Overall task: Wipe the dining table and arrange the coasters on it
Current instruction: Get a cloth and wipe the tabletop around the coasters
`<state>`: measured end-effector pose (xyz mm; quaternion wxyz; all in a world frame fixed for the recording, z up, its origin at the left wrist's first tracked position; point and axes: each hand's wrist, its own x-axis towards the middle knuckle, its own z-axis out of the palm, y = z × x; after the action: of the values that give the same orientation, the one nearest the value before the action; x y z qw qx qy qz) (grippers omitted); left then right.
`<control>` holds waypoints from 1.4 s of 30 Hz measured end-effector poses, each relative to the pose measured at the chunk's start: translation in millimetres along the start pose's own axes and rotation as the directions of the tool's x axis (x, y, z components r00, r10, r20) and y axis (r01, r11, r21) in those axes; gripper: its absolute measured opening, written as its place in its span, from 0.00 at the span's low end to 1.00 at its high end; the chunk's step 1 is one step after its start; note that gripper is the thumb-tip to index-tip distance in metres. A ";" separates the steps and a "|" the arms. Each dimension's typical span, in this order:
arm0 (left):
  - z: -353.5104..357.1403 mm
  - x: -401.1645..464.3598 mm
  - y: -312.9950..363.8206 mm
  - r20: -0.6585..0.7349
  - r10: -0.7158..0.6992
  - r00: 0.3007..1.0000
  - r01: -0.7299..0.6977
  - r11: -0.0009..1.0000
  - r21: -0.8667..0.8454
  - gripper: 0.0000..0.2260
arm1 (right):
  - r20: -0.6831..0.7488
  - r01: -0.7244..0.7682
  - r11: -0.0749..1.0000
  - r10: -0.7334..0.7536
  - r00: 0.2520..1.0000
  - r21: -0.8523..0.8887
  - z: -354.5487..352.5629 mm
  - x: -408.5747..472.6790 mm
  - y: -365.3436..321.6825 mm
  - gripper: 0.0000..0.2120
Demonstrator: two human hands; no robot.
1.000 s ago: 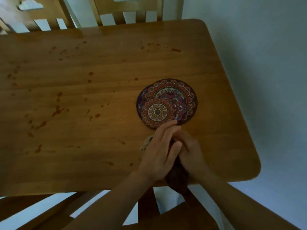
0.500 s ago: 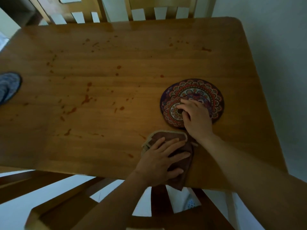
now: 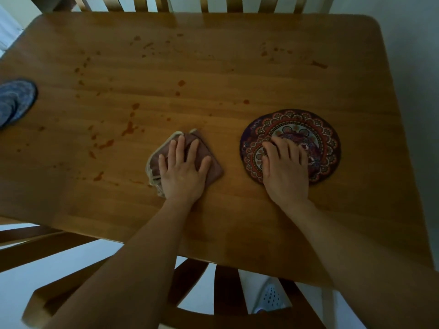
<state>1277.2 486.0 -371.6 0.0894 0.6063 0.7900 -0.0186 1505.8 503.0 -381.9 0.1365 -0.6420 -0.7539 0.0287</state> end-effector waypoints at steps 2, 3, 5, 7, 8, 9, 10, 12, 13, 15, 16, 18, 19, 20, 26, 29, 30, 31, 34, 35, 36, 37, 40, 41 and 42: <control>3.0 -14.7 14.7 -0.016 0.037 0.999 -0.037 0.999 -0.002 0.29 | 0.005 -0.002 1.000 0.002 1.000 -0.008 0.2 -0.8 -0.1 0.17; 6.4 -28.0 20.9 -0.035 0.104 0.994 -0.104 0.995 0.007 0.29 | 0.003 -0.004 1.000 0.004 1.000 -0.009 0.1 -1.3 0.1 0.17; 13.2 -60.3 28.9 -0.045 0.266 0.963 -0.266 0.964 0.015 0.28 | -0.002 -0.003 1.000 0.003 1.000 -0.006 0.0 -1.6 0.2 0.16; 19.6 -88.2 23.9 -0.020 0.429 0.903 -0.428 0.903 0.030 0.27 | -0.003 -0.001 1.000 0.001 1.000 0.001 -0.4 -2.2 0.2 0.16; 21.8 -96.2 15.7 0.002 0.504 0.864 -0.504 0.862 0.049 0.27 | -0.004 -0.002 1.000 0.002 1.000 0.003 -0.8 -2.4 -0.1 0.16; 22.7 -97.9 4.7 0.029 0.574 0.819 -0.574 0.816 0.067 0.27 | -0.005 -0.003 1.000 0.003 1.000 0.002 -1.5 -1.5 -0.3 0.17; 22.2 -95.2 -6.6 0.048 0.634 0.772 -0.635 0.768 0.084 0.27 | -0.005 -0.005 1.000 0.005 1.000 -0.001 -1.5 -1.5 -0.5 0.17; 19.7 -83.4 -21.6 0.057 0.680 0.731 -0.682 0.723 0.108 0.28 | 0.003 -0.008 1.000 0.008 1.000 -0.006 -1.2 -2.7 -1.3 0.18; 17.6 -75.5 -23.2 0.056 0.651 0.757 -0.653 0.751 0.103 0.28 | 0.006 -0.007 1.000 0.007 1.000 -0.008 -1.1 -2.3 -0.7 0.19; 13.5 -59.6 -19.2 0.041 0.526 0.849 -0.528 0.846 0.073 0.28 | 0.006 -0.005 1.000 0.005 1.000 -0.007 -1.3 -2.0 0.1 0.19; 12.6 -51.4 -15.7 0.020 0.455 0.890 -0.456 0.888 0.062 0.28 | 0.004 -0.006 1.000 0.007 1.000 -0.003 -1.6 -1.9 0.6 0.19; 8.9 -32.5 -9.6 -0.029 0.338 0.941 -0.336 0.940 0.057 0.28 | 0.002 -0.005 1.000 0.005 1.000 0.000 -1.3 -1.2 -0.2 0.20; 6.1 -21.9 -7.3 -0.039 0.294 0.955 -0.292 0.955 0.056 0.29 | 0.004 -0.005 1.000 0.005 1.000 0.002 -1.1 -1.3 -0.7 0.20; 2.9 -8.9 -3.9 -0.037 0.260 0.965 -0.258 0.965 0.055 0.29 | 0.006 -0.009 1.000 0.009 1.000 0.005 -1.1 0.2 -0.4 0.21; -12.3 60.5 6.8 -0.005 0.127 0.992 -0.127 0.992 0.007 0.30 | 0.013 0.003 1.000 -0.003 1.000 0.009 0.0 -1.0 0.8 0.22; -19.4 99.2 17.2 0.010 0.068 0.998 -0.068 0.997 -0.028 0.30 | 0.009 -0.001 1.000 0.001 1.000 -0.004 0.6 1.3 1.5 0.21; -21.1 109.2 21.4 0.015 0.055 0.998 -0.055 0.998 -0.038 0.30 | 0.008 -0.003 1.000 0.003 1.000 -0.006 0.7 1.5 1.1 0.21; -22.0 116.1 24.6 0.016 0.045 0.999 -0.044 0.998 -0.045 0.30 | 0.007 -0.001 1.000 0.001 1.000 -0.008 0.7 2.0 0.9 0.21; -20.7 119.6 28.3 0.021 0.075 0.997 -0.074 0.996 -0.043 0.29 | 0.006 0.002 1.000 -0.002 1.000 -0.014 1.5 2.5 2.2 0.22; -19.5 114.3 27.4 0.020 0.103 0.995 -0.102 0.994 -0.037 0.29 | 0.006 0.004 1.000 -0.003 1.000 -0.012 1.5 1.3 2.1 0.21; -18.3 108.0 26.1 0.007 0.141 0.990 -0.141 0.990 -0.032 0.29 | 0.001 0.000 1.000 0.000 1.000 -0.008 0.8 0.5 0.9 0.21; -17.5 100.1 25.5 -0.005 0.179 0.984 -0.179 0.983 -0.028 0.29 | -0.004 -0.003 1.000 0.003 1.000 -0.002 0.4 0.6 0.2 0.21; -10.7 66.1 19.3 -0.020 0.296 0.955 -0.296 0.955 0.004 0.28 | 0.028 -0.022 1.000 0.021 0.999 0.013 -1.0 1.1 0.3 0.21; -7.4 52.8 13.7 -0.028 0.345 0.938 -0.344 0.939 0.020 0.29 | 0.034 -0.036 0.999 0.035 0.999 0.022 -1.1 0.1 0.4 0.21; -4.7 41.3 5.9 -0.038 0.392 0.919 -0.391 0.920 0.026 0.30 | 0.040 -0.055 0.998 0.054 0.998 0.030 -2.3 0.1 -1.0 0.21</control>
<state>1272.0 527.6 -373.2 0.0694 0.7529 0.6544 0.0055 1505.4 502.6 -379.4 0.1309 -0.6595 -0.7380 0.0566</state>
